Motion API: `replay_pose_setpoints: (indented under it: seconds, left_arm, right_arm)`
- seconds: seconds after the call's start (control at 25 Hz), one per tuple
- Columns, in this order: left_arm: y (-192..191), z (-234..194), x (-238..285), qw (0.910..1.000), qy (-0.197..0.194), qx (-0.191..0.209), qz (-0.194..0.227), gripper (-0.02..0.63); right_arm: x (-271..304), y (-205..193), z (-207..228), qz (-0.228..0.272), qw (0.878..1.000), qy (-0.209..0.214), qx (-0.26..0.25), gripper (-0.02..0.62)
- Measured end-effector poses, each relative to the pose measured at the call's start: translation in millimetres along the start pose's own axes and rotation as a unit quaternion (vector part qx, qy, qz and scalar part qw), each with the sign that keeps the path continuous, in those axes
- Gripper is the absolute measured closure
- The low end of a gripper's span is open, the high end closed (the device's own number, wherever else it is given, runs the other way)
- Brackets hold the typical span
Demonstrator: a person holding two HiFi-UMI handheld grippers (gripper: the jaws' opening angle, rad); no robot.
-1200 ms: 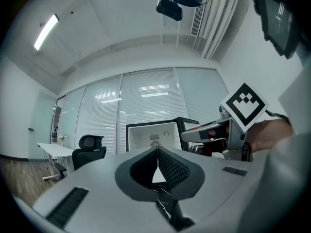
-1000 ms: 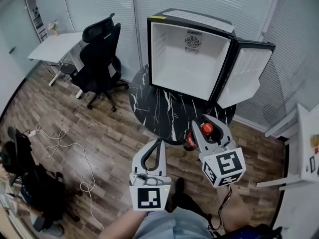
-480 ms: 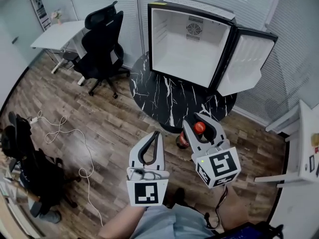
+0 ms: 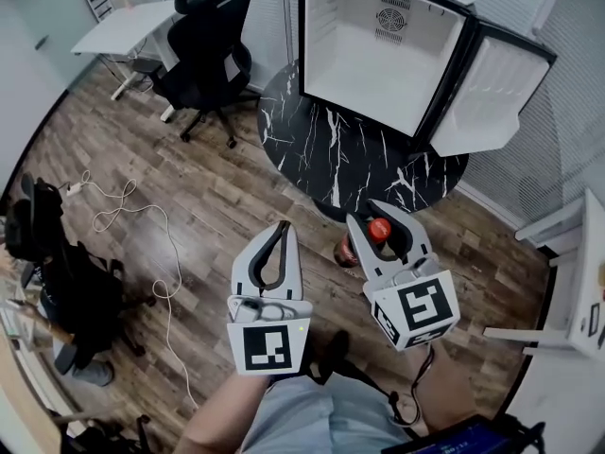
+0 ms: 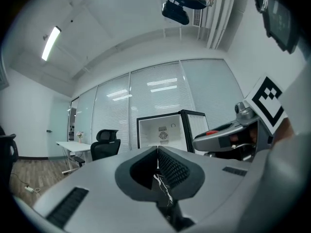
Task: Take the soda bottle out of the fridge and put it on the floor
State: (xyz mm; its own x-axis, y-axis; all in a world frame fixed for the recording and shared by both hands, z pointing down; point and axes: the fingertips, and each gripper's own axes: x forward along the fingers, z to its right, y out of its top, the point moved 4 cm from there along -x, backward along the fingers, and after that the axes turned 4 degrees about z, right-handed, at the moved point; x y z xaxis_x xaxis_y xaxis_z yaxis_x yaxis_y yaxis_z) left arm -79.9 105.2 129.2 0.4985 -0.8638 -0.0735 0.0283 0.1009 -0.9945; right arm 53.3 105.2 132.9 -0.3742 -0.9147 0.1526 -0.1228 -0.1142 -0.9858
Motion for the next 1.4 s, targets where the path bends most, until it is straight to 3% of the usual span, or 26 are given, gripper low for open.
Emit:
replay_pose_setpoints:
  seconds: [1.0, 1.4]
  left_arm:
    - [-53, 26, 1, 0.9996, 0.011, -0.02, -0.019, 0.588]
    - [-58, 33, -20, 0.9981, 0.052, -0.016, -0.029, 0.588]
  right_arm:
    - [-11, -67, -11, -0.038, 0.998, 0.039, 0.015, 0.477]
    - [-14, -85, -20, -0.043, 0.996, 0.081, 0.018, 0.477]
